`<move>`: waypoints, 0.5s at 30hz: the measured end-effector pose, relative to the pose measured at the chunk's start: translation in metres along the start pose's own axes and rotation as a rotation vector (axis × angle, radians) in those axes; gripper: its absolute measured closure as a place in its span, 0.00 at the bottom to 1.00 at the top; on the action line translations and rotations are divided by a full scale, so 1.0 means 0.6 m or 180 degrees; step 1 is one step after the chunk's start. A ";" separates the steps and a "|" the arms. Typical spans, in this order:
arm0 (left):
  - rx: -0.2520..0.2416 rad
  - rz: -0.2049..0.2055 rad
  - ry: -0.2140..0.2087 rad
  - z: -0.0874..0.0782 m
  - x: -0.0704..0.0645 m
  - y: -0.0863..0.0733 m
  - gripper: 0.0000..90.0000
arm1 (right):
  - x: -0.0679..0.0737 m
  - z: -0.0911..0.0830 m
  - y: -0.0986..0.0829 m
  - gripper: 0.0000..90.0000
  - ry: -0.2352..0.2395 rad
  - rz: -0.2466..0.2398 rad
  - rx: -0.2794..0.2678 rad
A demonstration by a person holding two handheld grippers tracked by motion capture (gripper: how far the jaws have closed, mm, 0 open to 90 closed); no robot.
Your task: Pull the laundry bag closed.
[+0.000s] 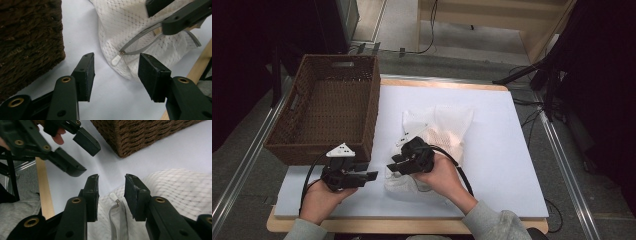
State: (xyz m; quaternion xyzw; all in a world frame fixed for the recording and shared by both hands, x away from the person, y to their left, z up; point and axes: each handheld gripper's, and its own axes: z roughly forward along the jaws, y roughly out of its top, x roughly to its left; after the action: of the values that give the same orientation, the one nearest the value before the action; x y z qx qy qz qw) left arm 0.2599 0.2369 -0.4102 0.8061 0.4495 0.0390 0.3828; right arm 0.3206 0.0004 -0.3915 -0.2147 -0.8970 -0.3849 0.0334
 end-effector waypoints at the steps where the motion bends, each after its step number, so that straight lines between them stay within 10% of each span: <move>1: -0.0004 -0.0005 0.0002 0.000 0.000 -0.001 0.53 | -0.001 0.003 0.000 0.72 0.0014 0.0020 0.0014; 15: -0.0041 -0.0091 0.0048 -0.005 0.004 -0.009 0.52 | -0.017 0.052 -0.014 0.73 0.0009 0.0120 0.0223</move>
State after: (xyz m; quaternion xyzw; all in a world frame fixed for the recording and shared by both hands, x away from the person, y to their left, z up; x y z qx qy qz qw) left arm 0.2564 0.2423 -0.4122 0.7969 0.4636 0.0426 0.3851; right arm 0.3298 0.0134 -0.4212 -0.2298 -0.9057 -0.3528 0.0495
